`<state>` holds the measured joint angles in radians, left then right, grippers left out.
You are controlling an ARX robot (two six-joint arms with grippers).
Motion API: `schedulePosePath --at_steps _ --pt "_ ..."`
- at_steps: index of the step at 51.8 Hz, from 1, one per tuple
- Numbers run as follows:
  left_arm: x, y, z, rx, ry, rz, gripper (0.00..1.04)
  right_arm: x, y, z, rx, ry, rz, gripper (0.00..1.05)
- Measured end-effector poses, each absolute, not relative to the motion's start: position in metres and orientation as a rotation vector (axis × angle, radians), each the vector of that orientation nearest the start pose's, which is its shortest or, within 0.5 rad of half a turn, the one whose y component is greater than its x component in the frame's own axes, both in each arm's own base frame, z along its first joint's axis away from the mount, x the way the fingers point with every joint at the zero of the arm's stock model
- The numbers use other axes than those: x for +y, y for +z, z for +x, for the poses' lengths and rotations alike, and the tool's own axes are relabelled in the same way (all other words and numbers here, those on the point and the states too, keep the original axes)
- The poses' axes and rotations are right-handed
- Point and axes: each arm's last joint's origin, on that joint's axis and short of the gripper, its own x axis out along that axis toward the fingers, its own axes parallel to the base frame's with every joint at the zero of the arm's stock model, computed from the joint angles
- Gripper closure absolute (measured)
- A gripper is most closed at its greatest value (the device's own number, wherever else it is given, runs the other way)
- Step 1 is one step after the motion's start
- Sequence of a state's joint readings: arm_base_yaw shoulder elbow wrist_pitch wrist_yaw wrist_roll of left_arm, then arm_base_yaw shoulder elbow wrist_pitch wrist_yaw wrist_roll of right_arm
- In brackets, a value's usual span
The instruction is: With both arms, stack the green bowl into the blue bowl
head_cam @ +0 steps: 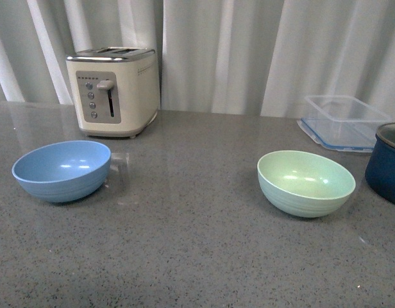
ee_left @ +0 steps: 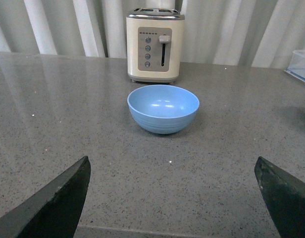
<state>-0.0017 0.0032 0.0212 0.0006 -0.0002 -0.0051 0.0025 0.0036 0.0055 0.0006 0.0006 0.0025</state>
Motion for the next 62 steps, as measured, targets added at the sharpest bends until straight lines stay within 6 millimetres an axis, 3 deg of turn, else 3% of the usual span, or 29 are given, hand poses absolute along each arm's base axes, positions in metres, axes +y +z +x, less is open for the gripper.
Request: schedulePosePath --at_steps 54,59,62 --pt "-0.0002 0.1705 0.0966 -0.018 -0.002 -0.005 0.07 0.0002 0.1652 0.0976 -0.002 0.002 0.002 0.10" --pt "0.0012 0.1664 0.1006 0.093 0.225 -0.001 0.07 0.0002 0.1651 0.0976 -0.002 0.002 0.002 0.10" --pt "0.0019 0.1679 0.1052 0.138 0.233 -0.016 0.07 0.0002 0.1652 0.0976 -0.002 0.002 0.002 0.10"
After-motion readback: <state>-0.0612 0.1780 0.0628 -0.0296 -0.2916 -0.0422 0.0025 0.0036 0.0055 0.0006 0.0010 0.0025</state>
